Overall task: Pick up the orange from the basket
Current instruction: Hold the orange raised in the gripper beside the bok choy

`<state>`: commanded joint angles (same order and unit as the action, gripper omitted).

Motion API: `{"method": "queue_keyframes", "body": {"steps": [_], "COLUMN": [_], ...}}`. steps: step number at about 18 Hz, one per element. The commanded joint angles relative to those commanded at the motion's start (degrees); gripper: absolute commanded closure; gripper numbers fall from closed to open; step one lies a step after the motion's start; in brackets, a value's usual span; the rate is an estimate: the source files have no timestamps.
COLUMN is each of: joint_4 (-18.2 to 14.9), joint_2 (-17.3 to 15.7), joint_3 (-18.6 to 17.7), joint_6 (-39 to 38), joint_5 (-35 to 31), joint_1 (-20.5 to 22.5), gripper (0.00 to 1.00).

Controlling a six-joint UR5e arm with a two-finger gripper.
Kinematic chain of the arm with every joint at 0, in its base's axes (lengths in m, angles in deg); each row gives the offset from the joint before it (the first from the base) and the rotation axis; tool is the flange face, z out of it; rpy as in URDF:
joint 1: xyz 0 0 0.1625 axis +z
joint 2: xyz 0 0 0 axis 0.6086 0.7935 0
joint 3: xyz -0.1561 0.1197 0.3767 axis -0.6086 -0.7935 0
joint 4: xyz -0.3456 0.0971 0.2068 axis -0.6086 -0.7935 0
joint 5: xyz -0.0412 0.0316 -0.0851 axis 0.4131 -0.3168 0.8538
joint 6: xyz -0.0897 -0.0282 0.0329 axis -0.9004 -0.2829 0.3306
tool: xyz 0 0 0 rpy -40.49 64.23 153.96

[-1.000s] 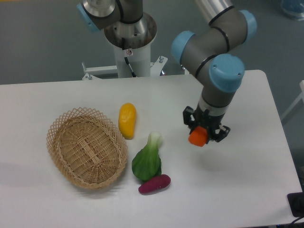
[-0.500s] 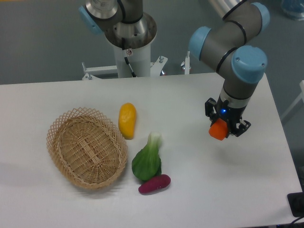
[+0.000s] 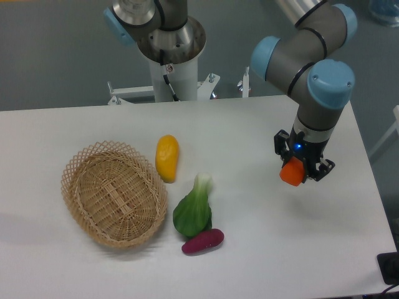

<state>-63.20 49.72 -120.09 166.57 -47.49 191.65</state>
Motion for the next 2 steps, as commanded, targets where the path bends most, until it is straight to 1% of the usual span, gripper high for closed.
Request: {"method": "queue_keyframes", "body": {"steps": [2], "joint_4": [1.05], "joint_2": [0.09], "joint_3": [-0.44], "joint_6": [-0.26], "joint_5": [0.09], "joint_1": [0.00], "gripper": [0.62]}}
